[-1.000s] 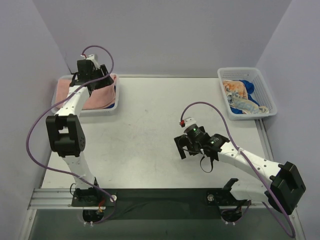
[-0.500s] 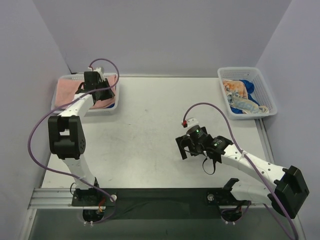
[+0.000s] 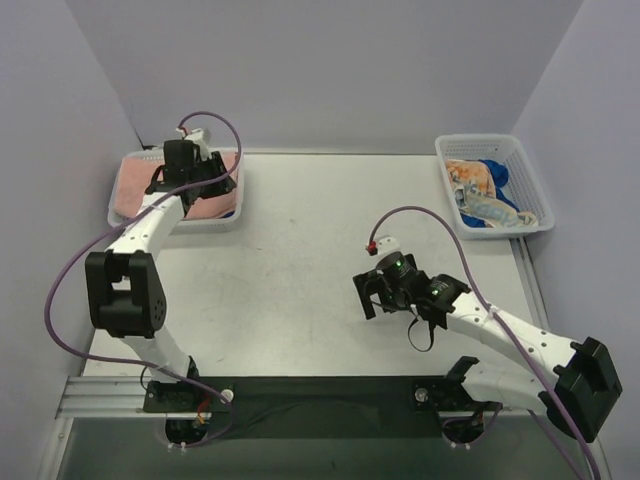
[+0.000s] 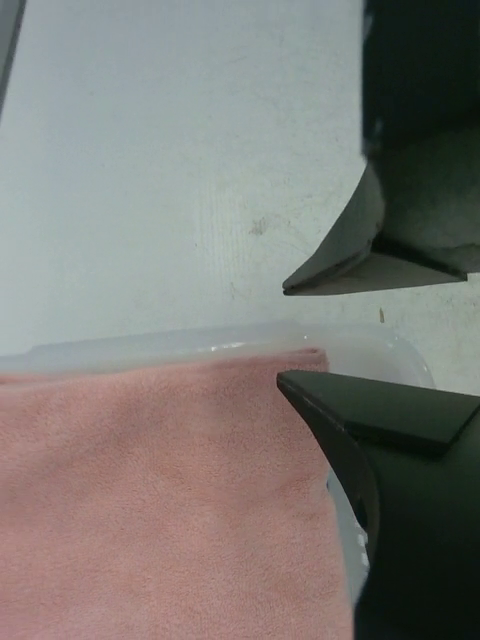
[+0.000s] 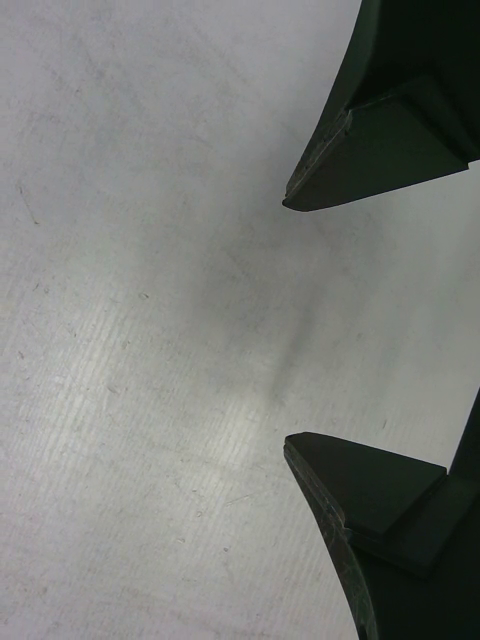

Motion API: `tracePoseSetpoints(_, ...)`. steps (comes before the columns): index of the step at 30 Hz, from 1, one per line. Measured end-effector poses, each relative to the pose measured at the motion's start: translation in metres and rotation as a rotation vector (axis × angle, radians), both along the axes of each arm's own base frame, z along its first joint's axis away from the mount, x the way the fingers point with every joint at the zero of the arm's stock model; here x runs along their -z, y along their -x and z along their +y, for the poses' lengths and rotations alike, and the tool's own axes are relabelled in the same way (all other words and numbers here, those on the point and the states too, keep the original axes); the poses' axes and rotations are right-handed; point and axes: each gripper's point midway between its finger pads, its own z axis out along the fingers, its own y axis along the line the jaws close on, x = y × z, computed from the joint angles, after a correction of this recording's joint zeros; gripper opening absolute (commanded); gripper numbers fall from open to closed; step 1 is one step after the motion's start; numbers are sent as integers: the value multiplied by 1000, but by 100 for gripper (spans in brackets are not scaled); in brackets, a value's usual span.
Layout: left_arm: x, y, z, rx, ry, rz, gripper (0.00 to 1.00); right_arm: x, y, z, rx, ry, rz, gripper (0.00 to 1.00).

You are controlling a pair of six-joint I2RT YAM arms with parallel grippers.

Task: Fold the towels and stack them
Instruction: Grab crumpled towel

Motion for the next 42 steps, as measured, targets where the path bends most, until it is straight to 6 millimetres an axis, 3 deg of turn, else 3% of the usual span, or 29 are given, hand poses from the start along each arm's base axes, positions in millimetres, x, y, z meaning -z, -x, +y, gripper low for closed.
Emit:
tracePoseSetpoints(4, -40, 8, -7, 14, 40, -75, 71, -6, -4, -4, 16, -4, -28, 100)
tracePoseSetpoints(5, -52, 11, -8, 15, 48, -97, 81, -8, -6, -7, 29, -2, -38, 100)
tracePoseSetpoints(8, -85, 29, -8, 20, 52, -146, 96, -23, -21, -18, 98, 0, -75, 100)
tracePoseSetpoints(12, -124, 67, -5, 20, 32, -192, 97, -66, -57, -44, 267, -11, -186, 100)
tracePoseSetpoints(14, -137, 91, -7, 26, 4, -209, 97, -100, -82, -68, 390, -23, -263, 100)
tracePoseSetpoints(17, -139, 138, -19, 73, -41, -213, 98, -141, -116, -123, 609, -2, -358, 99)
tracePoseSetpoints(20, -124, 180, -19, 101, -59, -183, 98, -157, -137, -189, 821, 56, -386, 97)
tracePoseSetpoints(24, -93, 225, -9, 84, -68, -133, 98, -151, -165, -258, 974, 112, -329, 96)
tracePoseSetpoints(28, -61, 252, -5, 54, -46, -69, 97, -125, -201, -299, 981, 87, -278, 93)
tracePoseSetpoints(32, -47, 260, -5, 26, -16, -34, 97, -89, -231, -309, 897, 52, -214, 94)
tracePoseSetpoints(38, -46, 259, 0, -38, -2, -28, 98, -44, -284, -304, 731, 36, -157, 94)
tracePoseSetpoints(40, -46, 258, 2, -55, 3, -27, 97, -29, -295, -304, 705, 39, -135, 89)
tracePoseSetpoints(42, -46, 258, 3, -67, 4, -25, 97, -15, -305, -306, 689, 40, -119, 78)
